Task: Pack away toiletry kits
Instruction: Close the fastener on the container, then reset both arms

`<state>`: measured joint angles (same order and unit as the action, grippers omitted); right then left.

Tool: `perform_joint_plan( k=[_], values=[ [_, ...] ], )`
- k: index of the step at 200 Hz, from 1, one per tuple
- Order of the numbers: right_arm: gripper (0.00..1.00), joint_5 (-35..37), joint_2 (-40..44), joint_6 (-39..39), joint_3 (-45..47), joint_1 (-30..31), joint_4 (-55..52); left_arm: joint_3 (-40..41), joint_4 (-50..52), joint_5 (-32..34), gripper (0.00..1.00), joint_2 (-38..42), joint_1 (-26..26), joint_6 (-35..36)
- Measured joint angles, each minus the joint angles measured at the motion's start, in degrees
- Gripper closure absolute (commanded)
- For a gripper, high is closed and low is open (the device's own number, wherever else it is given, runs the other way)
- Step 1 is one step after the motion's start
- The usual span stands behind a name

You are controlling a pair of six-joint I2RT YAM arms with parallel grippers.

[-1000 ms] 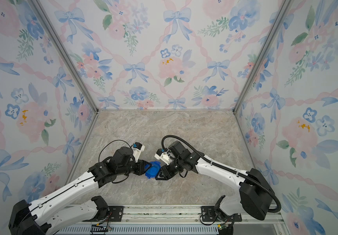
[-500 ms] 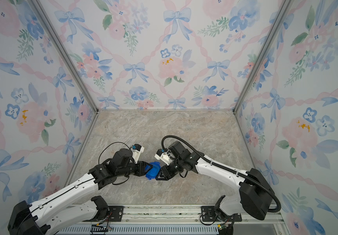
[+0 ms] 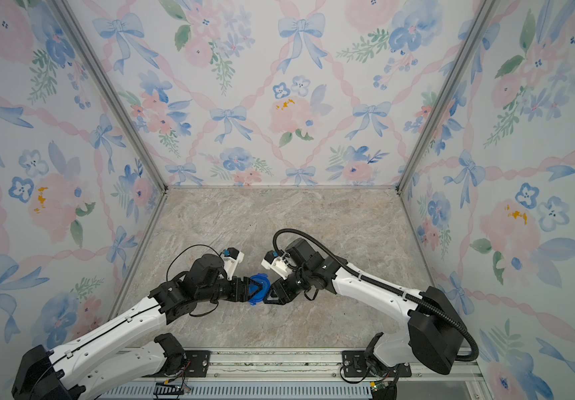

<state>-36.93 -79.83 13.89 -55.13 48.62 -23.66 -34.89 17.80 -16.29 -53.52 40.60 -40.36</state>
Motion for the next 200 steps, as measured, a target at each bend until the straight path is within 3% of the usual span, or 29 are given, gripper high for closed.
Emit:
perform_joint_plan(
  k=[11, 95, 131, 136, 139, 159, 176, 200],
  values=[
    [0.46, 0.68, 0.0, -1.07, -0.85, 0.26, -0.04, 0.0, 0.17, -0.44, 0.02, -0.02, -0.9, -0.09],
    [0.31, 4.9, 6.8, -3.08, -0.66, -0.74, -2.25, -2.45, 1.57, -0.68, 0.02, 0.15, -2.38, 0.74],
    [0.12, 8.52, 10.1, -5.07, -0.61, -2.03, -4.96, -6.49, 3.21, 1.36, 0.02, 0.09, -3.17, 1.84],
    [0.08, 9.99, 10.71, -5.4, -0.61, -2.25, -5.75, -7.41, 3.37, 2.58, 0.02, 0.09, -3.5, 2.45],
    [0.0, 10.73, 11.1, -5.53, -0.61, -2.36, -6.23, -8.11, 3.41, 3.67, 0.02, 0.09, -3.67, 2.8],
    [0.03, 18.6, 15.47, -7.06, -0.61, -4.85, -8.94, -11.91, 2.84, 13.81, 0.02, 0.02, -4.5, 5.11],
    [0.03, 28.11, 21.97, -8.0, 0.79, -9.38, -7.93, -14.19, -0.04, 27.3, 0.02, -1.38, -4.96, 6.43],
    [0.03, 41.55, 34.1, -9.2, 9.25, -19.23, 0.35, -11.56, -12.52, 44.81, 0.02, -5.88, -7.02, 12.68]
  ],
)
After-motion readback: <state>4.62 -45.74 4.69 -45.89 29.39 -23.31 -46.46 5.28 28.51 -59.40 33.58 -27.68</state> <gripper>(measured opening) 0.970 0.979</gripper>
